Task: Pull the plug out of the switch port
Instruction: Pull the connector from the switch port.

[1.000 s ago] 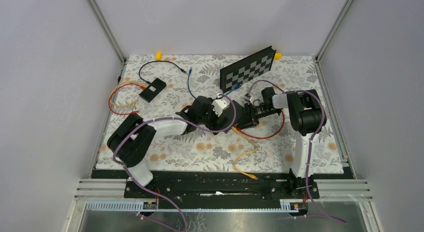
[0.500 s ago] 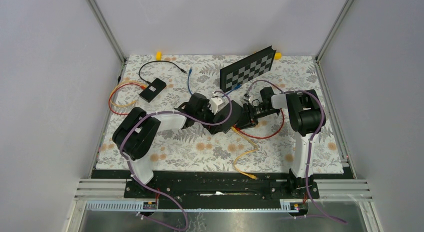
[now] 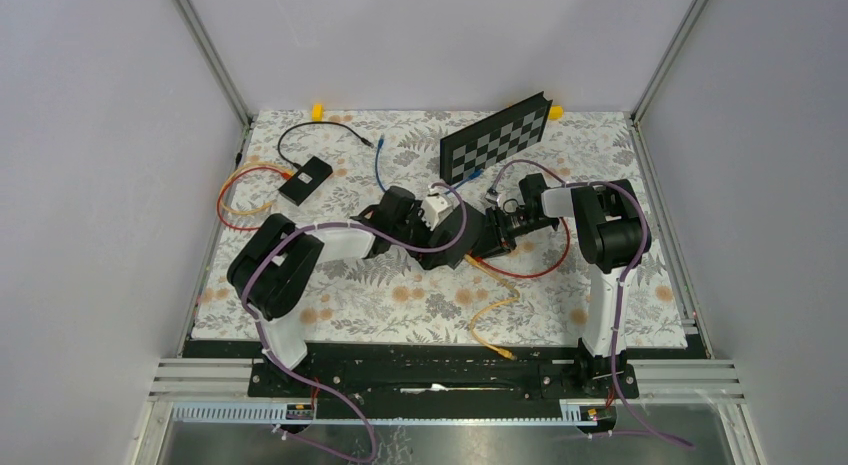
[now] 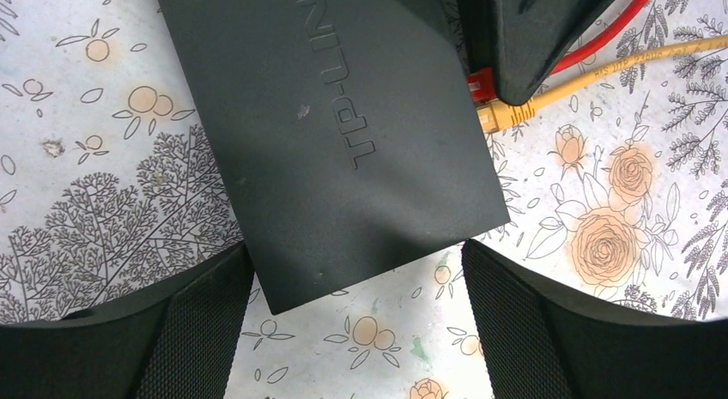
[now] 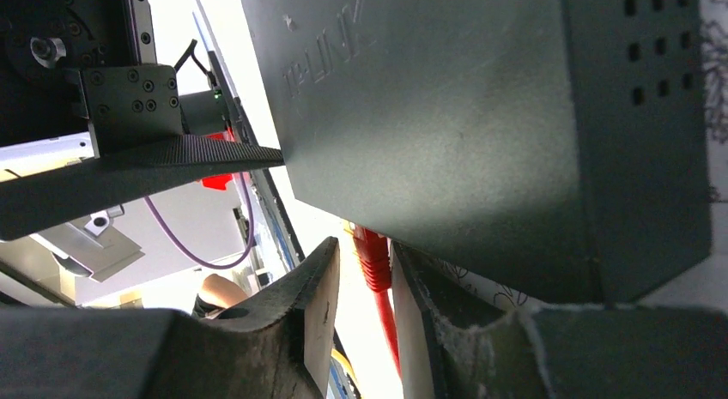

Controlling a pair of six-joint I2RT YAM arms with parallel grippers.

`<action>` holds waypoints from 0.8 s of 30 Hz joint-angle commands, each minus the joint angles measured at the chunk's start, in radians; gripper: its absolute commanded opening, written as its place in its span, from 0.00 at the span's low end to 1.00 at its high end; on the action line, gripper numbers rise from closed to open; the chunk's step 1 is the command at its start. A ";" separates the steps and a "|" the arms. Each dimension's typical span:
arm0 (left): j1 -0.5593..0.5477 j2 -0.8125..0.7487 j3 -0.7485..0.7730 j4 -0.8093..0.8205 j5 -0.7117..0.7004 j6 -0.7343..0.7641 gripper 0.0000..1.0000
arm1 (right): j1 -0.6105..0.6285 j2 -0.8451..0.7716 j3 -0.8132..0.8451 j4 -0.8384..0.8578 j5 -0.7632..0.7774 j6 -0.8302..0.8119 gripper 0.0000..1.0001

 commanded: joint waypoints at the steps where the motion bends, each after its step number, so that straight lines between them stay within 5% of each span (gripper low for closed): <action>1: -0.049 0.032 -0.017 -0.022 0.058 -0.001 0.89 | 0.025 0.027 0.023 0.011 0.094 -0.046 0.36; 24: -0.107 0.019 -0.045 -0.021 0.004 0.058 0.89 | 0.026 0.058 0.054 -0.026 0.099 -0.047 0.34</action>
